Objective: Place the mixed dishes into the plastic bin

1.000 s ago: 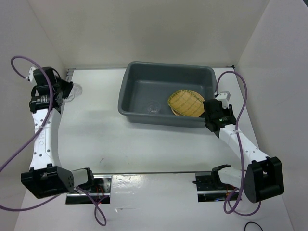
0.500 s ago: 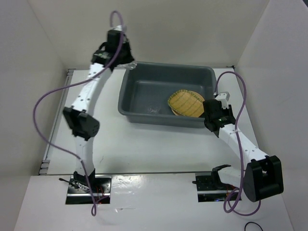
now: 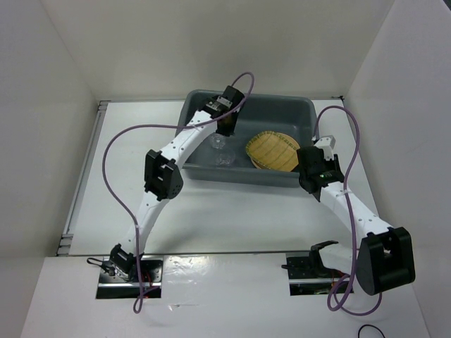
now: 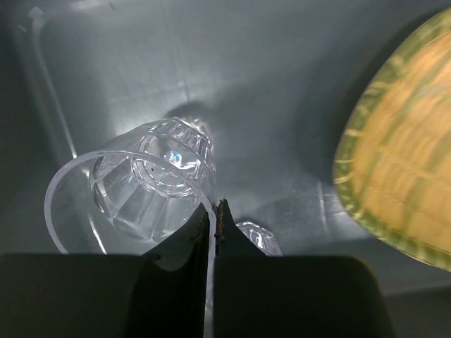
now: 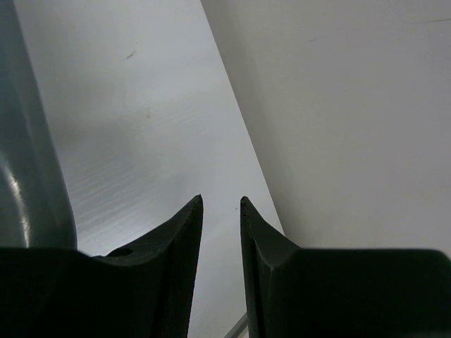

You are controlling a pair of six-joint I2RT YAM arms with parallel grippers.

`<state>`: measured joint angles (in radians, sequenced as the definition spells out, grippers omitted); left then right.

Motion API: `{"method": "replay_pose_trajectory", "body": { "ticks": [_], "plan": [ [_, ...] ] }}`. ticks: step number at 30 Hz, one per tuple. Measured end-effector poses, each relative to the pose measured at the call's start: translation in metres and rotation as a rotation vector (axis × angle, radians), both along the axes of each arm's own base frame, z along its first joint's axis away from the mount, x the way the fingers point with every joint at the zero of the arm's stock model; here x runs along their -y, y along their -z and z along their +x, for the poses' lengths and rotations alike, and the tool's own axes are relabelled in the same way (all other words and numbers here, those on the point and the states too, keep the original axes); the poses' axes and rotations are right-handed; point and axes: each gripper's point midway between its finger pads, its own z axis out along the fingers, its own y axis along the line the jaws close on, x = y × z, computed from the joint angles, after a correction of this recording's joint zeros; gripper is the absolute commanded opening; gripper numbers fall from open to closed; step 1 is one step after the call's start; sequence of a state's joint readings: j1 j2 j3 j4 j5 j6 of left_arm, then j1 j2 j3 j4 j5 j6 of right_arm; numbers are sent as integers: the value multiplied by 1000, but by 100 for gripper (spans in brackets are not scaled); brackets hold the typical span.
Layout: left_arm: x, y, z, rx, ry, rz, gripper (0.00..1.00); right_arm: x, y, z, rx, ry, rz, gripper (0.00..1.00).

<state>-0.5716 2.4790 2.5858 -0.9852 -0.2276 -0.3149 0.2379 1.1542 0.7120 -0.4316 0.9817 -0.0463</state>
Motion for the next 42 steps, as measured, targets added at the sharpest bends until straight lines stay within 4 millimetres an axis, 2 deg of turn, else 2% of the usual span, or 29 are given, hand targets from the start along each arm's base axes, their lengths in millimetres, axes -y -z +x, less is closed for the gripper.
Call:
{"method": "replay_pose_trajectory", "body": {
  "ticks": [4,7,8,9,10,11,14,16,18,20,21,22,24,26,27,28,29,31,34,36,39,41,42],
  "plan": [
    [3,25,-4,-44,8,31,0,0,0,0,0,0,0,33],
    [3,33,-4,-57,10,38,10,0,0,0,-1,-2,2,36],
    [3,33,-4,-58,10,38,16,0,1,0,-1,-2,3,36],
    [3,33,-4,-58,10,38,29,-1,1,0,-3,-4,4,38],
    [3,33,-4,-56,14,40,60,-1,2,0,-5,-7,6,40],
    [3,33,-4,-54,18,42,70,-1,2,1,-8,-8,8,45],
    [2,31,-1,-43,4,42,89,-3,6,1,-24,-18,14,52],
    [0,23,2,-22,-8,42,93,-5,9,2,-37,-27,22,59],
    [-3,5,7,17,-23,32,94,-4,10,1,-45,-28,20,75],
    [-8,-31,10,81,-39,7,95,-2,5,1,-38,-23,16,88],
    [-11,-55,11,123,-49,-16,95,-2,4,1,-33,-22,14,92],
    [-17,-89,12,186,-65,-52,95,-3,3,2,-30,-28,20,94],
    [-43,-167,8,321,-117,-124,96,-4,2,3,-28,-39,28,95],
    [-84,-247,-10,467,-205,-197,96,-5,2,4,-27,-44,31,96],
    [-106,-280,-22,529,-247,-219,96,-6,2,4,-27,-45,31,96],
    [-131,-305,-38,579,-302,-228,96,-5,2,4,-27,-45,31,96],
    [-152,-321,-54,610,-353,-229,98,-6,2,4,-26,-46,30,96],
    [-181,-338,-89,657,-418,-222,100,-6,1,4,-26,-44,27,96],
    [-182,-301,-128,629,-412,-254,100,-6,1,4,-23,-44,27,96],
    [-182,-241,-150,534,-397,-267,100,-7,1,4,-21,-51,33,97],
    [-185,-142,-167,334,-394,-229,100,-11,0,4,-22,-75,50,97],
    [-179,-95,-176,209,-376,-216,100,-12,0,4,-26,-83,49,97],
    [-173,-77,-179,150,-354,-215,100,-13,1,5,-28,-85,47,97]
  ]
}}
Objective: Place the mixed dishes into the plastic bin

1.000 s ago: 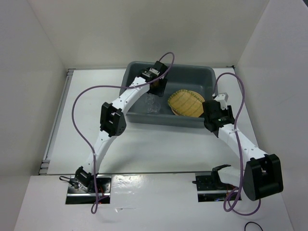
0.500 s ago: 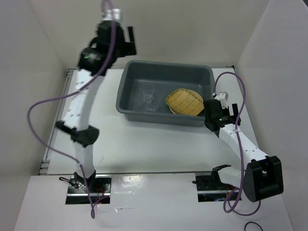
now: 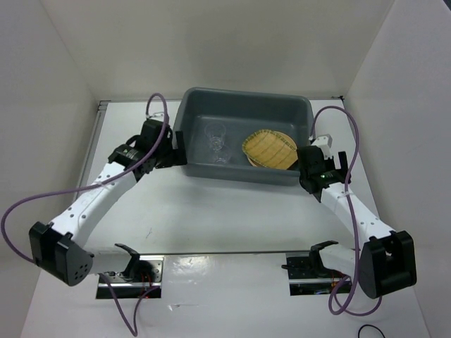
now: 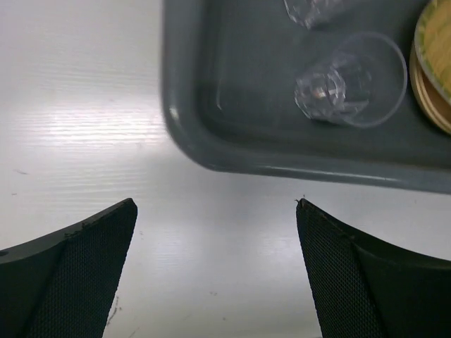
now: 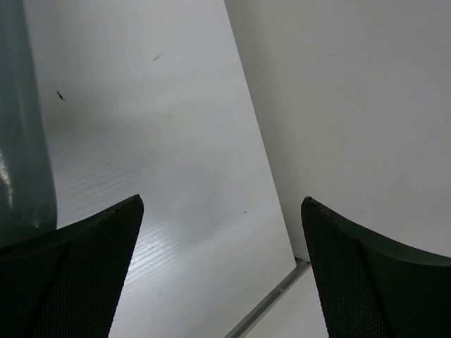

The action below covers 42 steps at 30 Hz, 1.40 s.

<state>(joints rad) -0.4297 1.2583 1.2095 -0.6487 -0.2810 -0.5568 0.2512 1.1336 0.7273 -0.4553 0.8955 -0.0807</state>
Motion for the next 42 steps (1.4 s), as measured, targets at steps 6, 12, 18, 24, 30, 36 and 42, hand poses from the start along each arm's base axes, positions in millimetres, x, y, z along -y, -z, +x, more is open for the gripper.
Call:
{"method": "replay_pose_trajectory", "body": {
  "ticks": [6,12,18,24,30,36,42],
  "plan": [
    [55,45,-6,-137,179,-54,100,-7,0,6,-2,-11,-32,99],
    [97,74,-22,-223,320,-97,100,-27,3,11,-19,-110,9,99],
    [117,90,-15,-262,379,-77,100,-48,13,5,-143,-264,33,99],
    [128,100,-2,-273,407,-55,100,-80,20,2,-263,-431,72,99],
    [140,99,14,-278,411,-53,100,-100,19,8,-283,-507,87,99],
    [147,89,26,-253,429,-51,100,-99,23,33,-297,-494,10,99],
    [150,83,30,-235,434,-56,100,-83,17,67,-274,-421,13,99]
  ]
}}
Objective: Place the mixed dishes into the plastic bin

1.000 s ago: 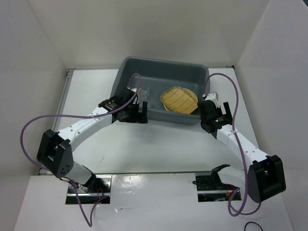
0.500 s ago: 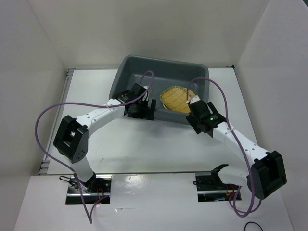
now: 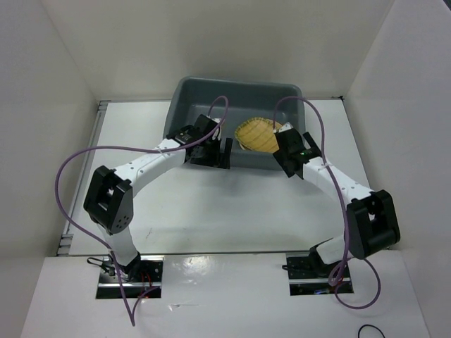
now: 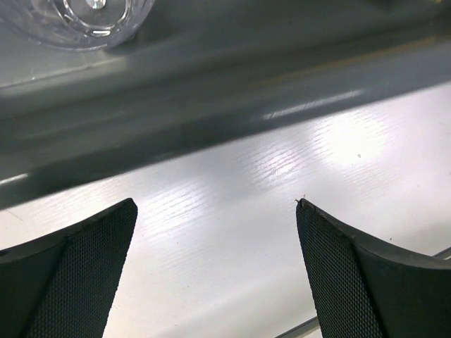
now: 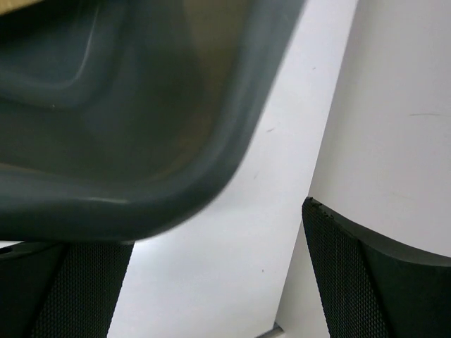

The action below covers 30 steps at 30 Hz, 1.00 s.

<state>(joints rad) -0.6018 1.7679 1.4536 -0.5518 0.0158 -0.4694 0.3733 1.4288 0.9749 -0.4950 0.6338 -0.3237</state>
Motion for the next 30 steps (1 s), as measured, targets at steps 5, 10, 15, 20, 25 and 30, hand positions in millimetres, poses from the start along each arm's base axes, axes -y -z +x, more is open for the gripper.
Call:
{"method": "replay_pose_trajectory", "body": {
  "ticks": [5,10,15,20,25,30],
  "plan": [
    [-1,-2,-1,4,-1,-3,100,10,-11,16,59,46,21,99],
    [-7,-9,-7,17,-6,-4,100,10,-12,19,67,57,33,99],
    [-15,-7,-18,10,-11,0,100,10,-10,26,59,86,37,99],
    [-17,-5,-21,4,-12,4,100,5,-7,57,79,143,85,99],
    [-23,-22,-27,40,-19,-11,100,2,-15,62,109,158,117,99],
    [-38,-68,-31,159,-60,-42,100,8,-33,37,153,163,150,99]
  ]
}}
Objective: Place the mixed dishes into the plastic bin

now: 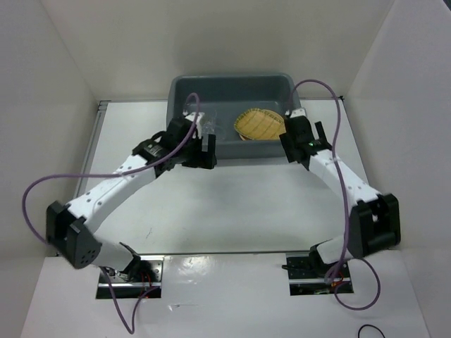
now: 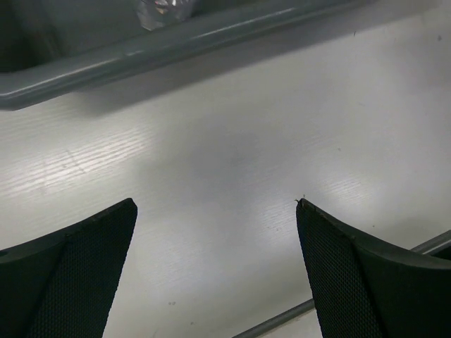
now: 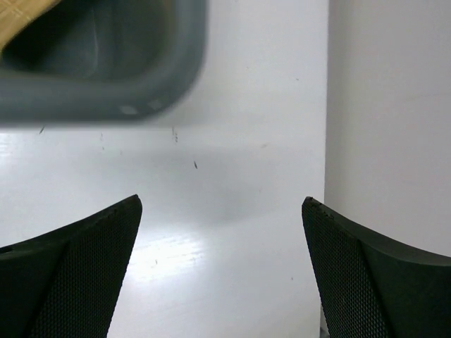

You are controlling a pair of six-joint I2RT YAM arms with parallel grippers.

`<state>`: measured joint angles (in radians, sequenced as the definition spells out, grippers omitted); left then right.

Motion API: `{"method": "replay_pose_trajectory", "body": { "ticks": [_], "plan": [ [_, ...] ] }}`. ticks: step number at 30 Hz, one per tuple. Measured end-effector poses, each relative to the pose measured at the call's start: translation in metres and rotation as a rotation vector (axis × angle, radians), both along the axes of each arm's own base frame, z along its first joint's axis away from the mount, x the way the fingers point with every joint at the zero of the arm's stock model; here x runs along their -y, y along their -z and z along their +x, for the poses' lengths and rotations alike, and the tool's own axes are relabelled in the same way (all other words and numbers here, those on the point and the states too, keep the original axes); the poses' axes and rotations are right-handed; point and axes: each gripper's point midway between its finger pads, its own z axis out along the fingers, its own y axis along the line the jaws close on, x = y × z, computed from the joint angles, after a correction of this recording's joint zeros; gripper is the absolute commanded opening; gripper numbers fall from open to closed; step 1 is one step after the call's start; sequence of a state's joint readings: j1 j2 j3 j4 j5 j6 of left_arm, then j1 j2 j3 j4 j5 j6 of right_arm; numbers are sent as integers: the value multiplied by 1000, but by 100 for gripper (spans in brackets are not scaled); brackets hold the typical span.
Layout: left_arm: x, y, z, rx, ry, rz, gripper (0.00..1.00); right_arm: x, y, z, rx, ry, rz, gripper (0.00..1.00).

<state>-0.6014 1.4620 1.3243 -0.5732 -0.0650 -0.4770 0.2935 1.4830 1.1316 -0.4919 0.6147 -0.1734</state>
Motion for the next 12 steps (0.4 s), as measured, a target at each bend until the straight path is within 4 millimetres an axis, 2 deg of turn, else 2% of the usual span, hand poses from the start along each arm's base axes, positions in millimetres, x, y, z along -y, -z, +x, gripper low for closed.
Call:
{"method": "replay_pose_trajectory", "body": {
  "ticks": [3,6,9,12],
  "plan": [
    [-26,-33,-12,105,-62,-27,100,8,-24,-28,72,16,41,99],
    [-60,-59,-23,204,-156,-64,100,22,-38,-45,120,56,69,99],
    [-91,-73,-32,276,-242,-67,100,32,-37,-47,123,90,72,99],
    [-104,-80,-34,312,-285,-50,100,34,-25,-52,90,97,66,99]
  ]
}}
